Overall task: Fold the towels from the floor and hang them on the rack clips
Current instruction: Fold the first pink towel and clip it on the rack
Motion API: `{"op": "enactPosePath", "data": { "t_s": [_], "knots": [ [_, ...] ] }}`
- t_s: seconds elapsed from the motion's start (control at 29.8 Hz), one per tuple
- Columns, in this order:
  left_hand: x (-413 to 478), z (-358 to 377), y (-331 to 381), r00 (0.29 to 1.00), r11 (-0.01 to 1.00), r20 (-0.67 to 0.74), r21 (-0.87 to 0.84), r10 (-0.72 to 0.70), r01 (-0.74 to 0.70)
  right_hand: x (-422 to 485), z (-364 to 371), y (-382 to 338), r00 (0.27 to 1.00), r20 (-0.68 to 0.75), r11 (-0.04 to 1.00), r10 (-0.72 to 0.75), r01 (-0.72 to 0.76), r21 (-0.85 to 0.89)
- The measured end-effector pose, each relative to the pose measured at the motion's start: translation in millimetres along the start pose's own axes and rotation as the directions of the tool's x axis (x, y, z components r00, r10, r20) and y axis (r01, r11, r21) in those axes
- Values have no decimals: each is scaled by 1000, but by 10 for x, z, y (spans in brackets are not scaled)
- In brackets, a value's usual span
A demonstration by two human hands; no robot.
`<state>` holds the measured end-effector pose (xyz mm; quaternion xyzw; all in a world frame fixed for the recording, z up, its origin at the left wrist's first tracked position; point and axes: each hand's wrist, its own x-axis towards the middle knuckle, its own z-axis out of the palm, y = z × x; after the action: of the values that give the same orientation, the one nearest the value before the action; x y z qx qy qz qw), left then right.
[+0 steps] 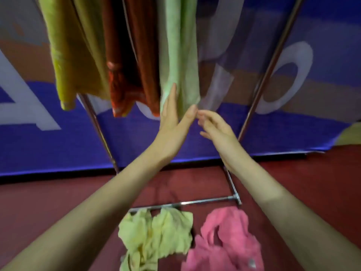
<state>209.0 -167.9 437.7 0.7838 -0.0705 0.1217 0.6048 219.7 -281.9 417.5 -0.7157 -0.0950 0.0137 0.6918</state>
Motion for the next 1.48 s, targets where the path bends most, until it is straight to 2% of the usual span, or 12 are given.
{"op": "enactPosePath", "data": {
  "t_s": [0.03, 0.17, 0.23, 0.44, 0.54, 0.74, 0.94, 1.04, 1.14, 1.21, 1.41, 1.48],
  "knots": [
    [-100, 15, -177, 997, 1000, 68, 14, -27, 26, -103, -47, 184, 1000, -1, 997, -2, 2, -71],
    [-667, 199, -1118, 917, 938, 223, -31, -330, 345, -564, -191, 1368, 958, -52, 952, 281, -285, -113],
    [-769, 175, -1298, 903, 928, 235, -10, -359, 372, -655, -254, 1643, 932, -131, 923, 338, -355, -147],
    [-1351, 365, -2470, 716, 779, 338, 99, -611, 619, -1195, -545, 3050, 766, -244, 729, 594, -641, -238],
    [-1458, 420, -2694, 639, 728, 380, 160, -669, 667, -1409, -746, 3406, 768, -240, 667, 593, -636, -388],
    [-1756, 654, -3341, 490, 599, 406, 205, -772, 774, -1772, -523, 4339, 672, -16, 546, 741, -616, -567],
    [-2034, 610, -3750, 420, 525, 386, 226, -822, 821, -1649, -137, 4689, 637, 218, 553, 740, -391, -736],
    [-2152, 542, -3949, 387, 483, 363, 227, -848, 845, -1653, -25, 4917, 679, 210, 558, 703, -343, -756],
    [-2209, 485, -4043, 369, 456, 343, 221, -864, 862, -1667, 3, 5104, 710, 89, 365, 698, -247, -897],
    [-2228, 461, -4082, 355, 432, 322, 211, -878, 877, -1704, -4, 5142, 742, 93, 315, 664, -165, -934],
    [-2233, 401, -3795, 357, 469, 392, 239, -848, 850, -1617, -67, 4577, 789, 288, 603, 543, -127, -788],
    [-2171, 424, -3623, 368, 502, 435, 247, -822, 829, -1507, -76, 4233, 824, 287, 737, 489, -215, -640]
  ]
}}
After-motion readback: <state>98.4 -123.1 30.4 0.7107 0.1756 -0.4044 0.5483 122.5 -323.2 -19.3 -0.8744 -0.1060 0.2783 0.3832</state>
